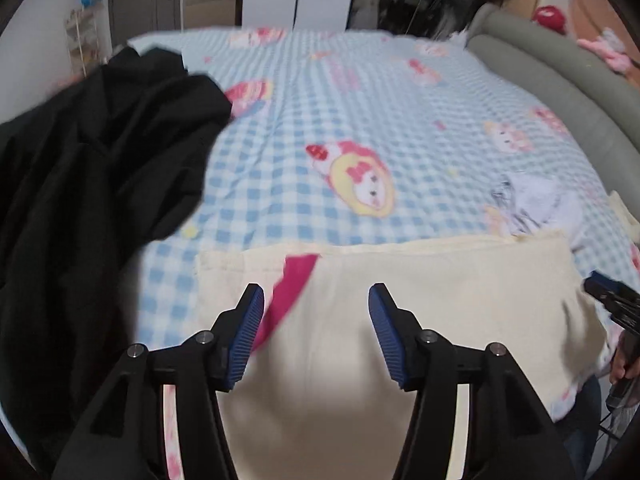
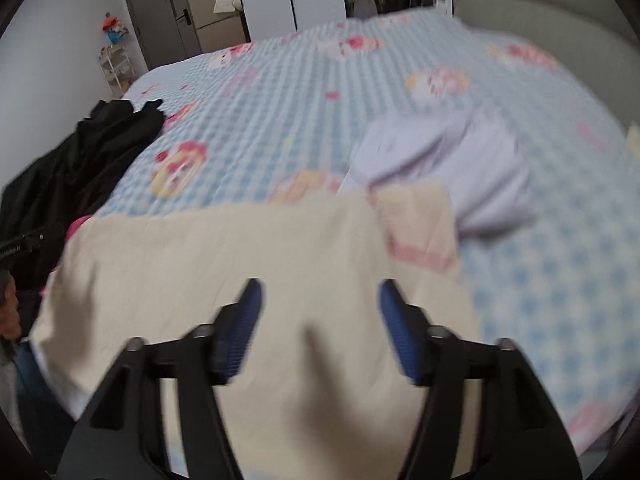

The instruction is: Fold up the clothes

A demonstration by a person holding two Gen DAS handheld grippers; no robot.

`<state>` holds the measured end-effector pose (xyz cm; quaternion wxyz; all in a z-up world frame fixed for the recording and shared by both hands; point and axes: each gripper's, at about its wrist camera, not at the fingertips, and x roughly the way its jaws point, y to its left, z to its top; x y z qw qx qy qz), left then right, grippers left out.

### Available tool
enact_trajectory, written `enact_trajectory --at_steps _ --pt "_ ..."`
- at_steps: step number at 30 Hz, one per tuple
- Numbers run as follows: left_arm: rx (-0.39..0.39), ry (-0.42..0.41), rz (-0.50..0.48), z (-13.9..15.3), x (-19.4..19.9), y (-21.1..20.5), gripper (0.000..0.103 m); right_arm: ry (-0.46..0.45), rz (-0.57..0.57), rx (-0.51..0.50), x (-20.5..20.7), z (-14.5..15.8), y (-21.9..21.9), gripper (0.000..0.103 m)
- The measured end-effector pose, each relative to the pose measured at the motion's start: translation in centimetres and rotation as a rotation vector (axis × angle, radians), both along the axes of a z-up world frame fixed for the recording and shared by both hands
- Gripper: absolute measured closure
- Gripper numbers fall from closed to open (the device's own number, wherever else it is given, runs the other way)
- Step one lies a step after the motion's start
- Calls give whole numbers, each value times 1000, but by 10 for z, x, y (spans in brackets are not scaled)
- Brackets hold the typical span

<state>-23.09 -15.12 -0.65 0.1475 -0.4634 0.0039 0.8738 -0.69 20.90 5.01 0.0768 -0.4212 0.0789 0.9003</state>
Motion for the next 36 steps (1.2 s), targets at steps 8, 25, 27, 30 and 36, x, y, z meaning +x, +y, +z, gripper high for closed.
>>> enact_trajectory --at_steps 8,25,27,30,36 --pt "-47 -122 1 -59 -43 35 82 -121 46 -149 -67 -52 35 36" --pt "138 -82 85 -35 -54 -12 64 -71 -61 -204 -72 -66 56 69" --pt "64 -17 119 -14 -37 -11 69 -29 -63 -175 -58 -42 54 59" --pt "70 7 40 -4 -1 8 68 -17 -19 -215 -34 -23 35 54" --pt "-12 -84 -20 -53 33 13 66 1 58 -210 10 -30 -26 54"
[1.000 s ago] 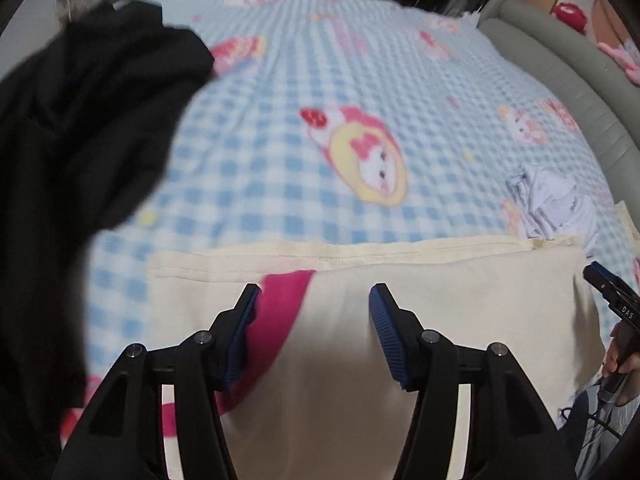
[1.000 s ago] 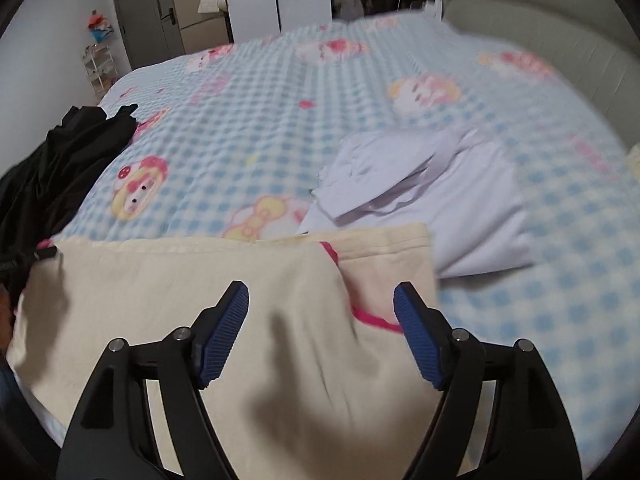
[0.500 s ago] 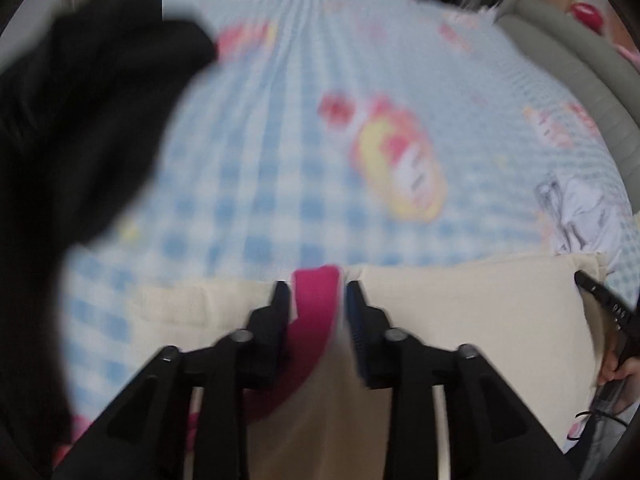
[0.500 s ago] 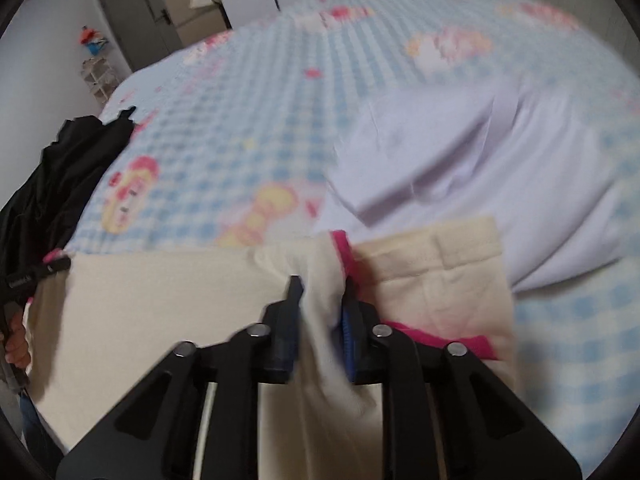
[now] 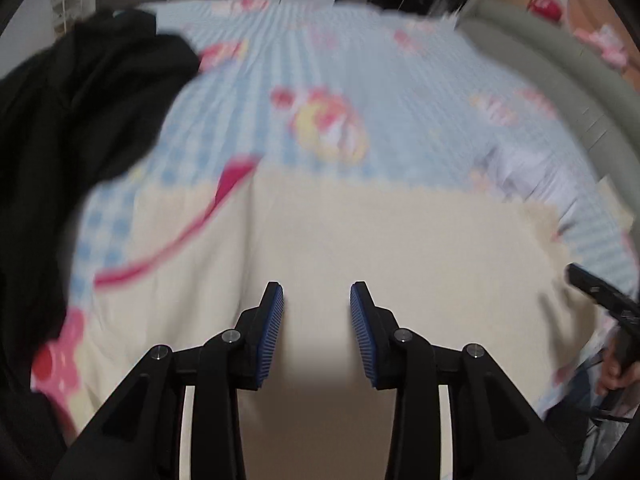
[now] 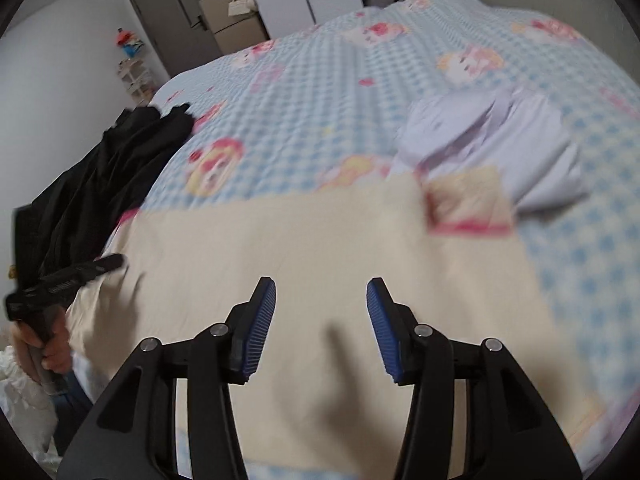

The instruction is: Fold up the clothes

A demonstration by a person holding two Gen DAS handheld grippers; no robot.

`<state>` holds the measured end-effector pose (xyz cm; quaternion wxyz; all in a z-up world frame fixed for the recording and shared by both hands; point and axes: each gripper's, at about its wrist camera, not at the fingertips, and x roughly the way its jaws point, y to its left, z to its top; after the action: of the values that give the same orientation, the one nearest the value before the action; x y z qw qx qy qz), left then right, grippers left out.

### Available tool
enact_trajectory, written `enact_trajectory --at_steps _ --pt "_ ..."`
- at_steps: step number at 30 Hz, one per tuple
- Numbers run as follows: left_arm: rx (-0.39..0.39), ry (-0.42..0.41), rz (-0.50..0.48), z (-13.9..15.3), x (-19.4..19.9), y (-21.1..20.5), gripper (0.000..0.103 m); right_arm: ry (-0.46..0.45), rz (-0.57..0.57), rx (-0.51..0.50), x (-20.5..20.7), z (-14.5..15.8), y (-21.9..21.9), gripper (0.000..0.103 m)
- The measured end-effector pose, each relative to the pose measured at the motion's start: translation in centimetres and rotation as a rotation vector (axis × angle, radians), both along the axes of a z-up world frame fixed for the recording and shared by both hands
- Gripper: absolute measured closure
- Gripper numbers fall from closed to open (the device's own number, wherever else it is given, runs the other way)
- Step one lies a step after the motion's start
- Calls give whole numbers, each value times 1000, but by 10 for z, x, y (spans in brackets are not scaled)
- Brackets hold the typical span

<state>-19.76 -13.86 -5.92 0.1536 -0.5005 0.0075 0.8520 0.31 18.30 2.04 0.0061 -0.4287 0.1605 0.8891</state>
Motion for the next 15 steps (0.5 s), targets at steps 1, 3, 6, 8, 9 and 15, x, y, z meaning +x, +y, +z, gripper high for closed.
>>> enact_trajectory --at_steps 1,3,6,8,9,15 --pt "-49 -9 29 -6 -3 -11 77 -32 -2 -5 2 -14 -4 55" --pt "-123 -23 84 -1 -9 -36 100 -124 -24 7 7 -37 -1 67" --pt "-140 27 161 28 -5 -59 95 -145 -60 -21 27 -39 9 73" --pt "-43 50 141 44 11 -67 82 -137 -95 34 43 -24 11 64" --pt "-5 40 124 44 20 -67 81 -111 -94 43 50 -16 10 59" --pt "40 -75 98 10 68 -66 78 -81 -72 41 63 -14 -10 55"
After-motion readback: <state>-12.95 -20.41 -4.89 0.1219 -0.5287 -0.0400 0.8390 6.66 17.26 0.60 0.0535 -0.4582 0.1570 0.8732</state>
